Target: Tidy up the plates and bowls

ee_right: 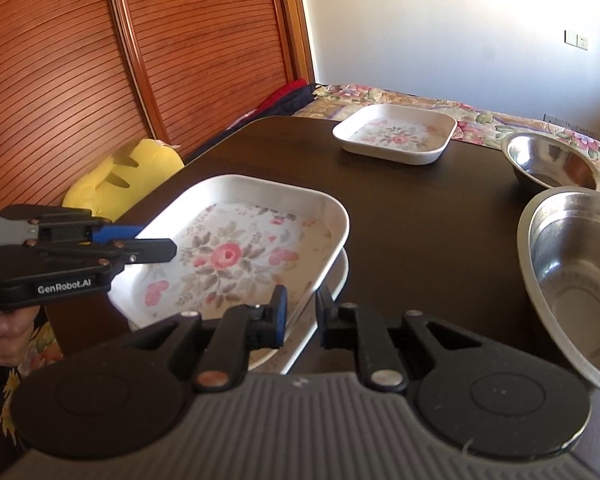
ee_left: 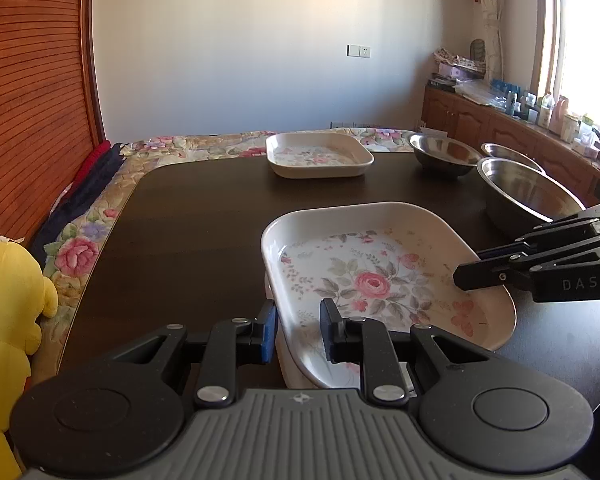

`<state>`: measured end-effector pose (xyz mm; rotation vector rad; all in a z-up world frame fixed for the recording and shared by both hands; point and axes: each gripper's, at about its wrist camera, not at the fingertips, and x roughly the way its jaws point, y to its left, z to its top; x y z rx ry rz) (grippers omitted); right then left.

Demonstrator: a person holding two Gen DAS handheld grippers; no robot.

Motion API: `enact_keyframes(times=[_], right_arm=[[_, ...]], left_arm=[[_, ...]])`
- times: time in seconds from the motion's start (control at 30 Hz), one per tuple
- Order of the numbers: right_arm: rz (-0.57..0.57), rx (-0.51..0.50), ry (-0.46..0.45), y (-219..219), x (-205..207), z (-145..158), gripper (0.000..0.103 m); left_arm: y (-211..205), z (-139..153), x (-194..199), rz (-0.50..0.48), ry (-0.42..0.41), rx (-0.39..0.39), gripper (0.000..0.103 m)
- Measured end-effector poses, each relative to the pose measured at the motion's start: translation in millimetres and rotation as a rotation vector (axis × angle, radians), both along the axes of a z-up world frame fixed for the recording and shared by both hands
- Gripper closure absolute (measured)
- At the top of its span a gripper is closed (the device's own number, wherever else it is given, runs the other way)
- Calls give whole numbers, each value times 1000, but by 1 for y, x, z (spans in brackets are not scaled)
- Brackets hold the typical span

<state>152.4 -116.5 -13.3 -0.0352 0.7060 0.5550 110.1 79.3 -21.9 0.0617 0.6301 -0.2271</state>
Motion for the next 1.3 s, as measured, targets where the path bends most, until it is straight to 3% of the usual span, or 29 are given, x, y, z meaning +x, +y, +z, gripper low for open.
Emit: enact_keyframes(times=[0.5,0.67,1.03,1.3], right_arm=[[2,9,3,-1,-4,-5,86],[-15,72,1,-6,-4,-12,85],[-54,101,-95,-7,-16,-21,84],[-79,112,-135,-9,-24,-19,84]], left_arm=[[-1,-10,-2,2,2,10,80],[-3,-12,-2,13,6,25,78],[3,-16,-2,27,5,-6,78],[8,-13,-1,46,-3,-20,68]])
